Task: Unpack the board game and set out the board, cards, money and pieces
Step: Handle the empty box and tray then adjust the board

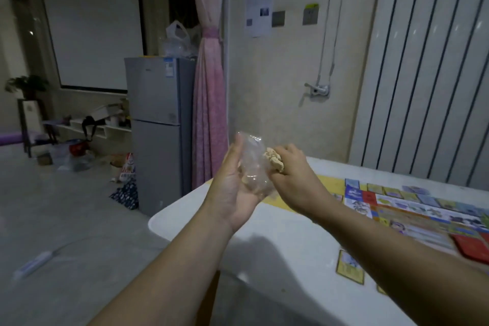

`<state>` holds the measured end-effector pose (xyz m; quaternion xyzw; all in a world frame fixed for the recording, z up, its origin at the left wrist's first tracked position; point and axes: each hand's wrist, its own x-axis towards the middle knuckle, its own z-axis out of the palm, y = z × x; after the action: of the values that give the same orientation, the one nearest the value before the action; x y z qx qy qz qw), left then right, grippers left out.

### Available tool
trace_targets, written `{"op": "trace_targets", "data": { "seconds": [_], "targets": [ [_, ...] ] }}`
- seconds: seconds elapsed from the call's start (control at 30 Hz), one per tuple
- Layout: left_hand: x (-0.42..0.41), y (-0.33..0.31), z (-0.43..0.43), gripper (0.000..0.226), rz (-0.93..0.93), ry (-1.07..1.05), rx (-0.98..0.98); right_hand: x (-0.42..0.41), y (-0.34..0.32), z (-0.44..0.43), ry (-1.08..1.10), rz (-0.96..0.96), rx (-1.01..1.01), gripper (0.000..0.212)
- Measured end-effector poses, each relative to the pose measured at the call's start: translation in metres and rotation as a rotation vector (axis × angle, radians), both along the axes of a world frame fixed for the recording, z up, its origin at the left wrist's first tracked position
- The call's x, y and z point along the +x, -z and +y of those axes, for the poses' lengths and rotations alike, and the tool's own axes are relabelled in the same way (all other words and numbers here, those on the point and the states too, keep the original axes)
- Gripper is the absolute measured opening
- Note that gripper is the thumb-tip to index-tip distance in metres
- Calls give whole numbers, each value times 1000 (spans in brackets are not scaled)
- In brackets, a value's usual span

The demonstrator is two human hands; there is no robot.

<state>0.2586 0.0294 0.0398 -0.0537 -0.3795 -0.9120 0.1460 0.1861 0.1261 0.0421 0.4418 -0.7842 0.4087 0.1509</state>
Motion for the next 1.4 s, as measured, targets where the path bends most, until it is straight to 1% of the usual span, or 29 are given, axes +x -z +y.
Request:
{"op": "trace_targets", "data": {
  "seconds": [0.07, 0.1, 0.17, 0.23, 0.3, 0.37, 0.4, 0.43, 0.5, 0.6, 0.67, 0.73, 0.77, 0.8, 0.83, 0.9, 0.97, 1.03, 1.1, 1.13, 1.2, 1.23, 1.27, 1.33, 1.37, 1.4],
  "targets": [
    [4, 10, -1, 39, -37, -62, -76, 5, 10, -3, 3, 38, 99, 24],
    [7, 16, -1, 31, -64, -114, -115, 8, 15, -6, 7, 52, 127, 29],
    [14, 31, -2, 20, -119, -178, -170, 18, 26, -13, -17, 40, 165, 50],
    [24, 49, -5, 23, -166, -181, -172, 32, 36, -20, -41, -54, 212, 74],
    [37, 68, -10, 25, -209, -197, -174, 47, 49, -25, -100, -155, 253, 91],
    [49, 88, -19, 21, -231, -225, -169, 62, 61, -31, -191, -235, 279, 102],
    [56, 98, -23, 20, -240, -239, -161, 69, 67, -34, -238, -288, 271, 104],
    [62, 107, -29, 19, -252, -251, -150, 74, 73, -37, -280, -342, 247, 103],
    [77, 122, -41, 20, -263, -266, -118, 82, 84, -40, -329, -387, 188, 91],
    [101, 141, -60, 19, -231, -251, -50, 96, 108, -41, -372, -439, 111, 64],
    [118, 155, -70, 21, -253, -245, 4, 107, 128, -41, -397, -525, 99, 45],
    [130, 170, -74, 18, -309, -228, 38, 117, 143, -43, -423, -615, 120, 35],
    [137, 178, -75, 18, -337, -209, 50, 122, 150, -46, -429, -696, 122, 31],
    [142, 187, -74, 21, -353, -179, 66, 127, 158, -49, -424, -765, 125, 27],
    [147, 195, -74, 26, -357, -140, 89, 130, 166, -53, -401, -791, 125, 23],
    [154, 210, -73, 34, -363, -72, 140, 132, 182, -61, -321, -729, 156, 18],
    [158, 219, -73, 41, -425, -50, 99, 132, 197, -66, -258, -689, 191, 16],
    [159, 229, -74, 46, -499, -110, -42, 130, 212, -71, -188, -677, 207, 17],
    [163, 240, -76, 52, -545, -179, -271, 130, 224, -76, -130, -700, 193, 18],
    [166, 245, -77, 65, -560, -208, -458, 131, 229, -79, -115, -730, 181, 18],
    [174, 257, -82, 95, -601, -242, -938, 135, 237, -87, -103, -775, 171, 18],
    [179, 262, -85, 102, -619, -267, -1151, 137, 240, -90, -100, -791, 172, 18],
    [182, 266, -87, 105, -629, -305, -1328, 140, 244, -94, -99, -813, 177, 17],
    [187, 275, -92, 99, -637, -420, -1610, 145, 254, -102, -104, -871, 185, 19],
    [188, 280, -96, 93, -638, -472, -1706, 147, 259, -106, -109, -906, 185, 22],
    [189, 285, -100, 85, -641, -501, -1761, 150, 265, -109, -111, -940, 188, 23]
  ]
}}
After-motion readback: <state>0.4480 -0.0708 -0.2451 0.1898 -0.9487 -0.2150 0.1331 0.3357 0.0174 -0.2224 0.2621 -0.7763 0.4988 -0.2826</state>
